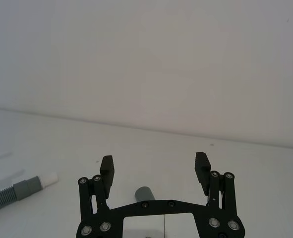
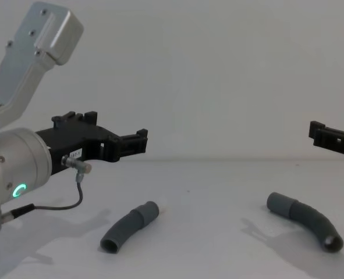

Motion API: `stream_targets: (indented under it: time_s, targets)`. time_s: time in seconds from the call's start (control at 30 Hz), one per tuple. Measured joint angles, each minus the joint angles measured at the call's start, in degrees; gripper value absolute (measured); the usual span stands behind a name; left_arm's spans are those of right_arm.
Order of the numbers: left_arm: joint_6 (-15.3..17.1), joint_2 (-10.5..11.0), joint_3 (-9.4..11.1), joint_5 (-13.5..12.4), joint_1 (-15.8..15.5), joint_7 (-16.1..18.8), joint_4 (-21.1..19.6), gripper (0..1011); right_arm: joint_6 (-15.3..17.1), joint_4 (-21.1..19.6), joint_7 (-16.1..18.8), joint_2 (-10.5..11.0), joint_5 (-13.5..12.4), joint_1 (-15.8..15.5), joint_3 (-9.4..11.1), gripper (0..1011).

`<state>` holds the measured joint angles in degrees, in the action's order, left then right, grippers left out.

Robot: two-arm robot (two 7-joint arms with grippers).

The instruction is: Use both hands to pick up one end of the pipe from the table, align the ends, and insert them.

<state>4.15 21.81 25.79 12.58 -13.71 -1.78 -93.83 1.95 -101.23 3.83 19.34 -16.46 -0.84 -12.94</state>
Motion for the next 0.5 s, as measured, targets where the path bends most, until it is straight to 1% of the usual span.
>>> stream_targets:
  time_s: [0.13,0.17,0.23,0.33,0.4,0.43,0.5]
  targets:
    - [2.97,-0.06,-0.34,1.29,-0.08,-0.89,-0.62,1001,0.0,0.0,0.0,0.0,0.0,0.0,0.0,1001]
    - [2.97,-0.06,-0.34,1.29,-0.08,-0.89,-0.62,1001,0.0,0.0,0.0,0.0,0.0,0.0,0.0,1001]
    - [5.19,-0.1,-0.63,2.17,-0.13,-1.45,-1.07,1001,0.0,0.0,0.0,0.0,0.0,0.0,0.0,1001]
    - [7.14,-0.13,-0.86,2.94,-0.18,-1.87,-1.36,1001,0.0,0.0,0.0,0.0,0.0,0.0,0.0,1001]
    - [9.07,-0.16,-1.13,3.67,-0.26,-2.25,-1.67,1002,0.0,0.0,0.0,0.0,0.0,0.0,0.0,1001]
    - [10.59,-0.19,-1.29,4.2,-0.35,-2.54,-1.84,1002,0.0,0.0,0.0,0.0,0.0,0.0,0.0,1001]
    - [12.14,-0.21,-1.44,4.73,-0.46,-2.8,-2.03,1002,0.0,0.0,0.0,0.0,0.0,0.0,0.0,1001]
